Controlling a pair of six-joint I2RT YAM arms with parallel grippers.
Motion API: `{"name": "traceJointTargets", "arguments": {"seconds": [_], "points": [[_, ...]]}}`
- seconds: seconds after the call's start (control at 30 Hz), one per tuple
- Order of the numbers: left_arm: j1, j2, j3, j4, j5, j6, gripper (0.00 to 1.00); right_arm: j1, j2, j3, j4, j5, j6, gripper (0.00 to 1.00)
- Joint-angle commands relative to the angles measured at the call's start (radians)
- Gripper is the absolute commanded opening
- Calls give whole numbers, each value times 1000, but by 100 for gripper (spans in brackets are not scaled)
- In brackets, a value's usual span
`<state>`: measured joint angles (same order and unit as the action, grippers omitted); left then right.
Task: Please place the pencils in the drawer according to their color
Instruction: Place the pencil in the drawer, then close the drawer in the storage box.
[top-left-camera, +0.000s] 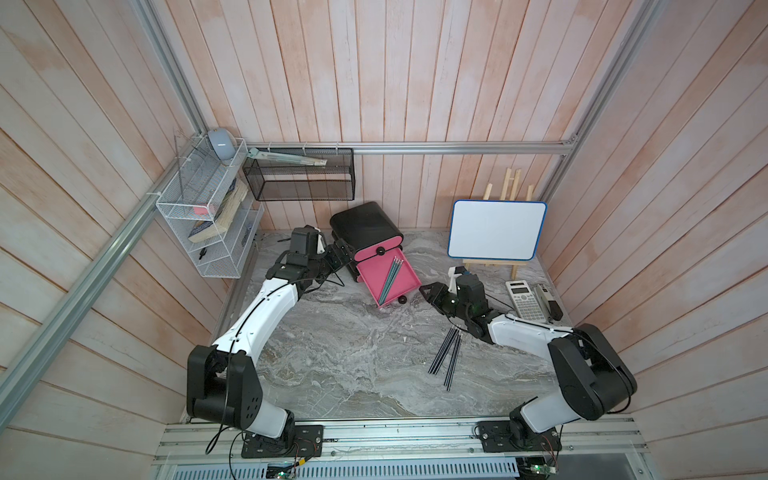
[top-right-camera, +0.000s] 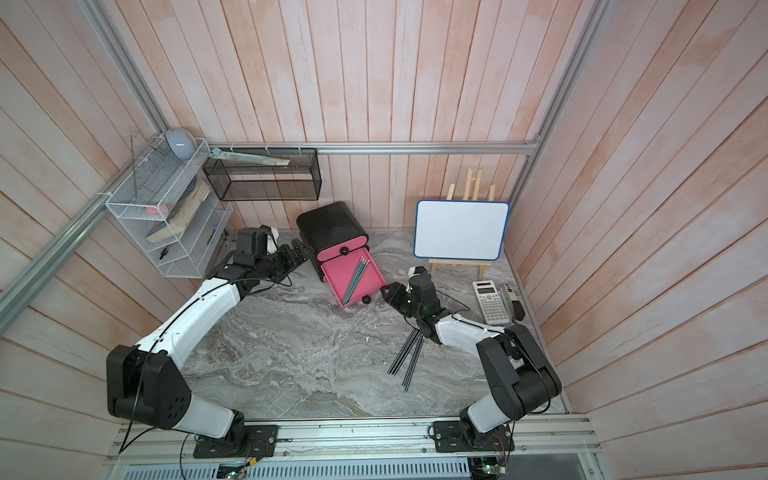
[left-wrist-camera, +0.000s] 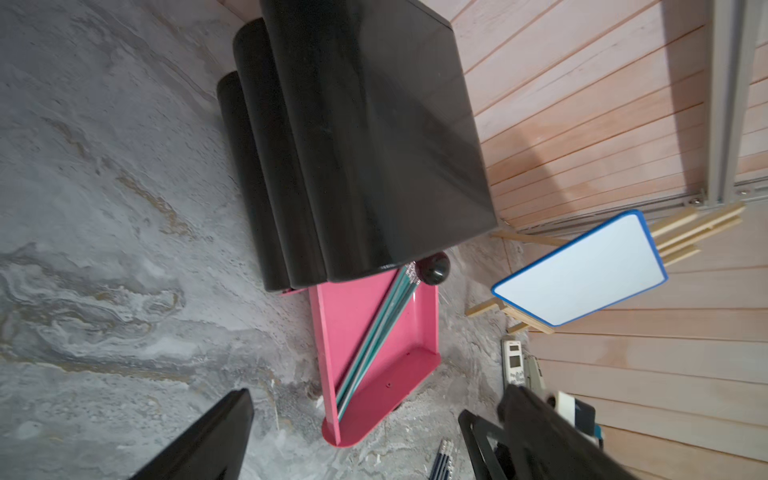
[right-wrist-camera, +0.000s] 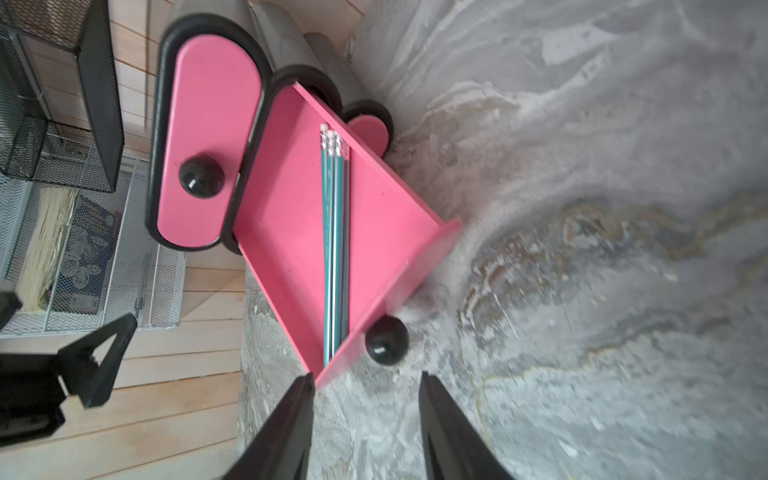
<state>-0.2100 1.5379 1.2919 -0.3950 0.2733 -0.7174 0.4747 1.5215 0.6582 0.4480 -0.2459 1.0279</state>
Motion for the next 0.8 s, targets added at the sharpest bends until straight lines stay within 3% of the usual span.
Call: {"name": "traceJointTargets", "arguments": {"seconds": [0.0, 0.37, 0.77], "points": [[22, 66, 74, -55, -53, 69, 100, -11, -22, -59, 121, -72, 36, 46], [61, 317, 331, -67, -96, 113, 99, -13, 179, -132, 418, -149, 176, 35], [63, 478, 483, -78, -88, 119, 100, -10, 332, -41, 435, -164, 201, 22]]}}
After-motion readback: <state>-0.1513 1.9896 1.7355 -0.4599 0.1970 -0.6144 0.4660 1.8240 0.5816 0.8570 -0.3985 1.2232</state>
